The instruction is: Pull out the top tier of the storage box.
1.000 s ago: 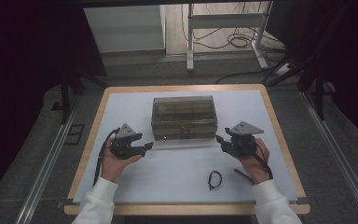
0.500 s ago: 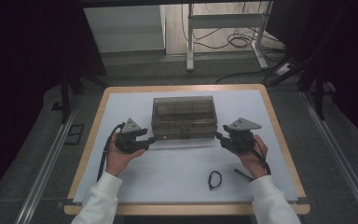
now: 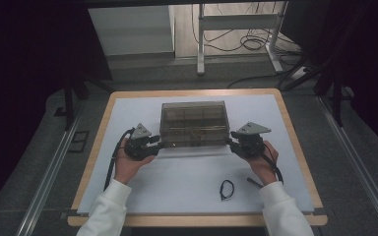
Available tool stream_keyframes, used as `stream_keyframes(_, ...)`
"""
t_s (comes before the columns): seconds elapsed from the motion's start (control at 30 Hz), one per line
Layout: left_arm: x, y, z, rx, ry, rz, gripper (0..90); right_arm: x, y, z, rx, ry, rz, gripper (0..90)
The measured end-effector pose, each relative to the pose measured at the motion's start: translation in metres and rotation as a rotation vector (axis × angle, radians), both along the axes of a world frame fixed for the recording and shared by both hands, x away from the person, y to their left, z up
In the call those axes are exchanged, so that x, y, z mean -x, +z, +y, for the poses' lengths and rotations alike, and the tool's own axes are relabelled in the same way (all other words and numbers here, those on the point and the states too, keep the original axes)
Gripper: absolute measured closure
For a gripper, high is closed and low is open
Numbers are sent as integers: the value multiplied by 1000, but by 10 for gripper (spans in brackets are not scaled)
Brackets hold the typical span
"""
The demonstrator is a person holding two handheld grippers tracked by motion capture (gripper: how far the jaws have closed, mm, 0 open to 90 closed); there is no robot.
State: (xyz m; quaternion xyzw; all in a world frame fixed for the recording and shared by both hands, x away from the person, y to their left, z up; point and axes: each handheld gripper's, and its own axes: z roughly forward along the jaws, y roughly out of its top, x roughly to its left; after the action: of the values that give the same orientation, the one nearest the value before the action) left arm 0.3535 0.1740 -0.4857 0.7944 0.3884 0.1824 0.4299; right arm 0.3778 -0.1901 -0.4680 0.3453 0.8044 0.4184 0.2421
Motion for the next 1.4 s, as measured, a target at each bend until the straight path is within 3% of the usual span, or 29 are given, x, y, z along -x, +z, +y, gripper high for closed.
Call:
stream_keyframes(0.7, 2, 0, -1, 8, 1, -11, 766, -2, -3, 1, 15, -5, 13, 744)
stream_keyframes(1.4, 14, -2, -1, 6, -1, -16, 800, 7, -2, 1, 35, 8, 4, 756)
